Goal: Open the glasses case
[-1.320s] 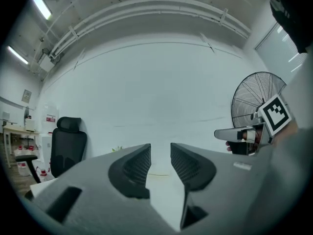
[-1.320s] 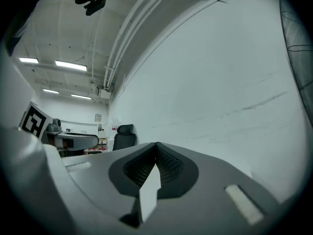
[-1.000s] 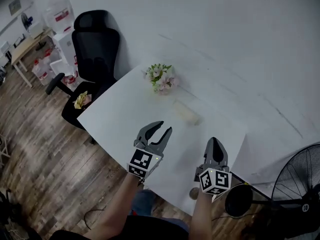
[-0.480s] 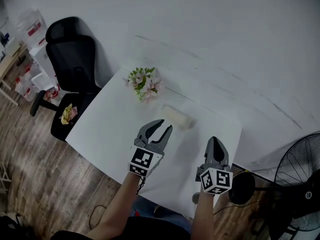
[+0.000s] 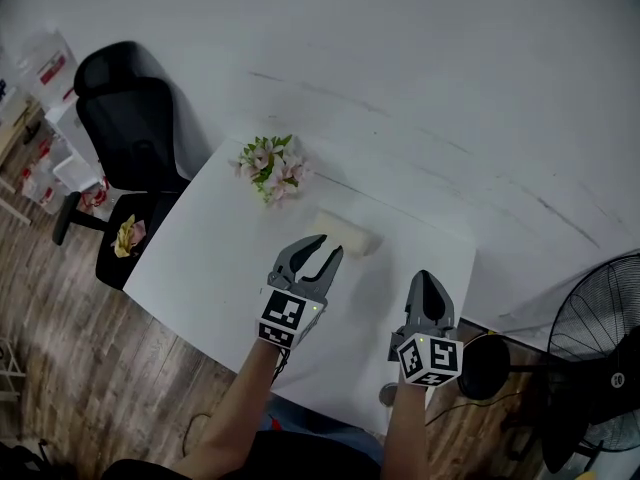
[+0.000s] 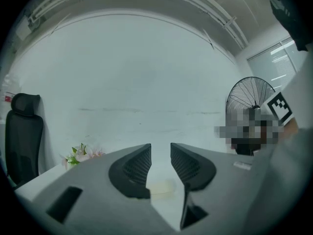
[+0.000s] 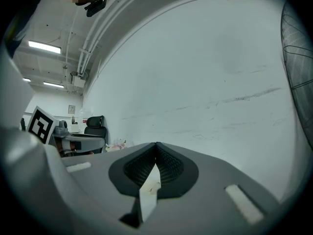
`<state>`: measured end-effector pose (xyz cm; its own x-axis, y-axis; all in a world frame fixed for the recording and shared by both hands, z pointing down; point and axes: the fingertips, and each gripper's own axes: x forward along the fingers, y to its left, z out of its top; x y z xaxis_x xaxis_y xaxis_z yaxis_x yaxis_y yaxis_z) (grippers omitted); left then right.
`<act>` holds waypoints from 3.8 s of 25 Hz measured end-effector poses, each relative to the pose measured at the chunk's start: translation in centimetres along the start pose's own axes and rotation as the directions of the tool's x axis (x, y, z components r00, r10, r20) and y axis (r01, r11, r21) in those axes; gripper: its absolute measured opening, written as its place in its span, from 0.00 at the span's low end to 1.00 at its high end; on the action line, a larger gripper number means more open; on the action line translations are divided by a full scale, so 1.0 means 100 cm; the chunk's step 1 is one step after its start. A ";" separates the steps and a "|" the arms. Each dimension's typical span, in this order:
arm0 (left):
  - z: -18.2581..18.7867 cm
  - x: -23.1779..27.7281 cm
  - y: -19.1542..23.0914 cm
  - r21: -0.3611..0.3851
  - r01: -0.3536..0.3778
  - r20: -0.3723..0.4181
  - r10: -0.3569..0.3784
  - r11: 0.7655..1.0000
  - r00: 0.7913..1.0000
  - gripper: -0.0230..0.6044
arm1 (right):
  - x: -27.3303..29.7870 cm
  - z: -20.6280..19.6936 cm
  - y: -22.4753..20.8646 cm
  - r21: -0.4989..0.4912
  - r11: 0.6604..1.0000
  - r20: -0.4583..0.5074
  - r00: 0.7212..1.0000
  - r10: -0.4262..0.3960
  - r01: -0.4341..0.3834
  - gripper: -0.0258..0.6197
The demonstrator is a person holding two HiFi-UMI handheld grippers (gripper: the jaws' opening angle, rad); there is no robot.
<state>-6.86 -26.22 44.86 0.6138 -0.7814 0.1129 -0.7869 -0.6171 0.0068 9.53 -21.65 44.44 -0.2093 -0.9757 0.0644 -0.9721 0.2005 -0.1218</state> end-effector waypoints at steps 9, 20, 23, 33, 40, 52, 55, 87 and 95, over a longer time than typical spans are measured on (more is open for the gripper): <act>-0.025 0.038 -0.015 0.200 0.097 -0.142 -0.069 0.975 0.987 0.29 | -0.007 -0.002 -0.022 0.009 1.000 -0.004 1.000 0.000 0.000 0.05; -0.098 0.090 -0.036 0.620 0.421 -0.515 -0.062 0.661 0.855 0.38 | -0.010 -0.017 -0.046 0.047 0.999 -0.027 1.000 -0.008 0.010 0.05; -0.124 0.100 -0.041 0.679 0.515 -0.593 -0.022 0.523 0.805 0.39 | -0.009 -0.019 -0.050 0.052 0.999 -0.030 1.000 -0.007 0.008 0.05; -0.172 0.126 -0.044 0.690 0.657 -0.699 0.045 0.304 0.714 0.38 | -0.009 -0.025 -0.062 0.062 0.998 -0.045 0.999 -0.015 0.018 0.05; -0.191 0.131 -0.045 0.688 0.686 -0.717 0.078 0.238 0.692 0.35 | -0.007 -0.024 -0.062 0.055 0.998 -0.050 0.999 -0.016 0.018 0.05; -0.201 0.132 -0.038 0.687 0.693 -0.722 0.100 0.216 0.685 0.27 | -0.009 -0.027 -0.069 0.059 0.998 -0.056 0.998 -0.033 0.036 0.05; -0.199 0.131 -0.039 0.696 0.686 -0.714 0.099 0.212 0.694 0.22 | -0.010 -0.027 -0.068 0.059 0.998 -0.058 0.998 -0.034 0.037 0.05; -0.150 0.193 -0.018 0.771 0.583 -0.624 0.125 0.255 0.771 0.06 | -0.016 -0.027 -0.078 0.066 0.995 -0.063 0.996 -0.067 0.071 0.05; -0.125 0.182 -0.020 0.761 0.493 -0.574 0.084 0.421 0.815 0.05 | -0.014 -0.023 -0.073 0.064 0.996 -0.052 0.997 -0.053 0.056 0.05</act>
<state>5.10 -38.05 59.28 0.3967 -0.6350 0.6628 0.0202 -0.7159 -0.6979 16.66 -21.55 47.55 -0.1627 -0.9790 0.1226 -0.9736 0.1392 -0.1807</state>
